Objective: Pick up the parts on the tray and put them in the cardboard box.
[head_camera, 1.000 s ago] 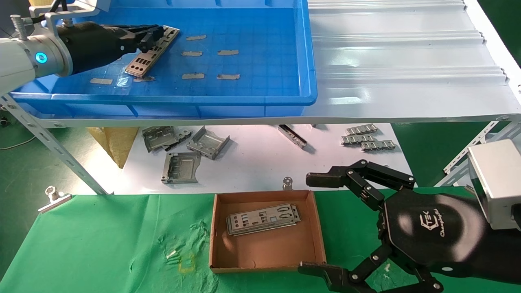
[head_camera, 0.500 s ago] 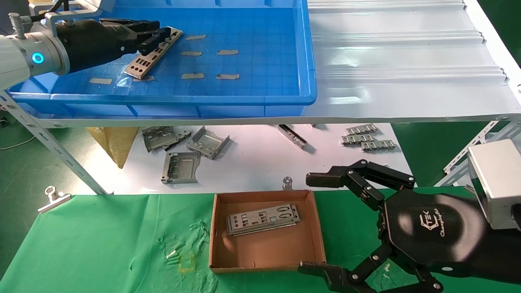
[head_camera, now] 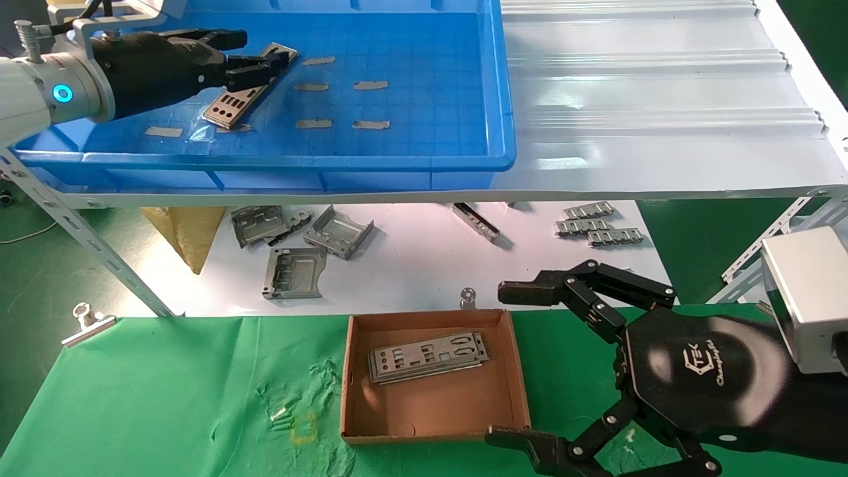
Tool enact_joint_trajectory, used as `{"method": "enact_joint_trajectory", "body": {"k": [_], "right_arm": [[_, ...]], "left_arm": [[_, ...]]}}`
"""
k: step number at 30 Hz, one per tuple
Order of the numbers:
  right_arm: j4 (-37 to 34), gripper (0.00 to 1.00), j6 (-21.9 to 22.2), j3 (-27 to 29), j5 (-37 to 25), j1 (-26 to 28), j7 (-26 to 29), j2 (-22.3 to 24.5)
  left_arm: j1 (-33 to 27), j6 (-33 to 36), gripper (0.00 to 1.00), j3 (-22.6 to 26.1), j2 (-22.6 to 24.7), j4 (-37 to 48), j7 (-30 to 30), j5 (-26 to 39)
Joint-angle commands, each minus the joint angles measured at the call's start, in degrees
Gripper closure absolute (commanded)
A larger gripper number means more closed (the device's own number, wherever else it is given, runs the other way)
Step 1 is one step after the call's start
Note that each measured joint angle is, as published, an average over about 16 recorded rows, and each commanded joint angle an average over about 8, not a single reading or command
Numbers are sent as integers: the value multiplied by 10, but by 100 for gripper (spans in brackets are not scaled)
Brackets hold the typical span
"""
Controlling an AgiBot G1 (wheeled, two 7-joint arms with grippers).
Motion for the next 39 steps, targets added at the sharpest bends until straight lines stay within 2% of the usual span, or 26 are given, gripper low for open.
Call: {"method": "enact_joint_trajectory", "body": {"k": [1,2,5,9,10,39], "right_arm": [[0,0,0,0,0,0,0,0],[0,0,0,0,0,0,0,0],[0,0,0,0,0,0,0,0],[0,0,0,0,0,0,0,0],[0,0,0,0,0,0,0,0],[0,0,0,0,0,0,0,0]], "left_arm": [[0,2,34,0,2,5,-6,0],[0,2,38,0,2,6,-7,0],[1,2,60,0,2,7,-10,1],[3,1,94,1,2,7,-11,1],[3,1,100,1,2,6,-11,1],[5,3,100,0,2,1,-9,0]]}}
